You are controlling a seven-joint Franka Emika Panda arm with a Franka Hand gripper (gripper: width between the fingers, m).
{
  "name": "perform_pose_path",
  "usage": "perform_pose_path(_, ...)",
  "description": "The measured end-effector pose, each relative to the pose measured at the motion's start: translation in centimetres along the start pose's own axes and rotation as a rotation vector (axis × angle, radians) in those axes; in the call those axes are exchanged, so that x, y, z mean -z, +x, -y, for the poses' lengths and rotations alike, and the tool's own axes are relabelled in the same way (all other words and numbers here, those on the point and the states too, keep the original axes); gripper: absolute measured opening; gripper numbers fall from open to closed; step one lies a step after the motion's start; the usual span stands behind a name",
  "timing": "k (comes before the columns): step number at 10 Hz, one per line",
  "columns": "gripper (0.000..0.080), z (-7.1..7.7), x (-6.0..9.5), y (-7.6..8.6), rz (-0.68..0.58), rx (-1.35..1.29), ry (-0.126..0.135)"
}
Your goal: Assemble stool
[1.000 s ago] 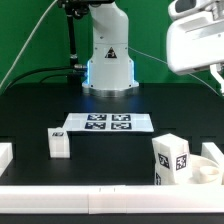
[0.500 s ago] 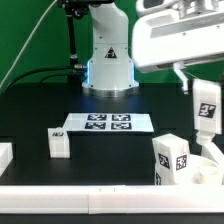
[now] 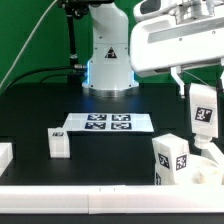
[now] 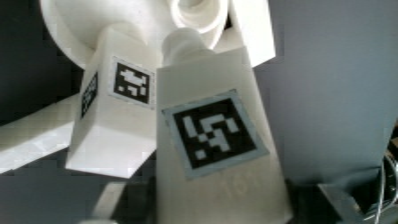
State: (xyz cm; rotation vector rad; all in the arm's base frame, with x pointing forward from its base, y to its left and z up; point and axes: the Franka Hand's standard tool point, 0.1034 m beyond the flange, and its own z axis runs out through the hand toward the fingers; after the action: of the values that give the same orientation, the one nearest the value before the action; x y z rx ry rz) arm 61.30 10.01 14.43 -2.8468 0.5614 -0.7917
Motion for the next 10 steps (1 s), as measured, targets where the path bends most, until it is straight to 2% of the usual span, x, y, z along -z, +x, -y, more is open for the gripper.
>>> perform_pose_path(1, 0.0324, 0.0, 0.0, 0.0, 0.0, 0.0, 0.0)
perform_pose_path(3, 0.0324, -0.8, -0.1, 0.6, -0.111, 0.036, 0.015)
perform_pose_path(5, 0.0324, -1.4, 0.0, 1.1, -0.148, 0.027, 0.034)
perform_pose_path(6, 0.0324, -1.5, -0.3, 0.5, -0.112, 0.0, 0.034)
perform_pose_path(7, 0.0324, -0.3, -0.4, -1.0, -0.016, -0.056, 0.024)
perform_pose_path(8, 0.0324, -0.2, -0.1, -0.2, -0.052, -0.016, 0.026)
perform_pose_path(10, 0.0324, -0.7, -0.2, -0.1, -0.062, -0.005, 0.02)
